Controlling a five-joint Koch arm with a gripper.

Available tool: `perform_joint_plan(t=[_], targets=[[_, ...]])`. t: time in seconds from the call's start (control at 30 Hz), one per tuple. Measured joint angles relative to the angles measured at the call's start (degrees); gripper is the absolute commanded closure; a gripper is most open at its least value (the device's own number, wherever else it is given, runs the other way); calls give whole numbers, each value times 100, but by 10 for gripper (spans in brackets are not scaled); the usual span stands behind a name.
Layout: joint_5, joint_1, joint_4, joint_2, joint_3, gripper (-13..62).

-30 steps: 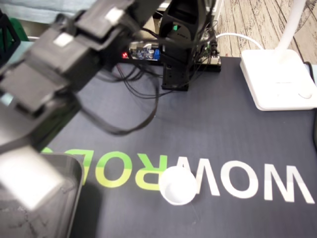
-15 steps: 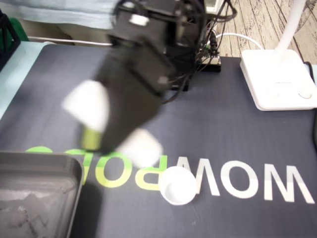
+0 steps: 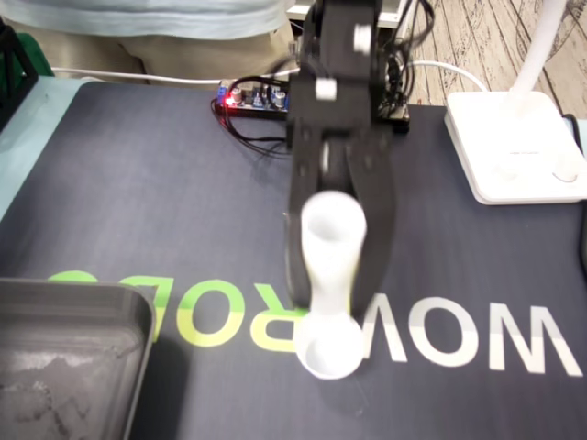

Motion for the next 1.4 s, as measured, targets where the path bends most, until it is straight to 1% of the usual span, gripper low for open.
perform_joint_plan(t=[0.13,0.33,0.57,0.8,1.07,1.27,1.4], targets=[[-70,-53,-308,-325,0,434],[-79,-352,-334,-580,97,433],[-97,-396,-334,-1063,167,433],[-114,-343,-1301,-1863,299,433],[-193,-264,-1485,-2285,299,433],[-193,-237,-2197,-2856,79,433],[-193,-237,-2338,-2892,0,433]])
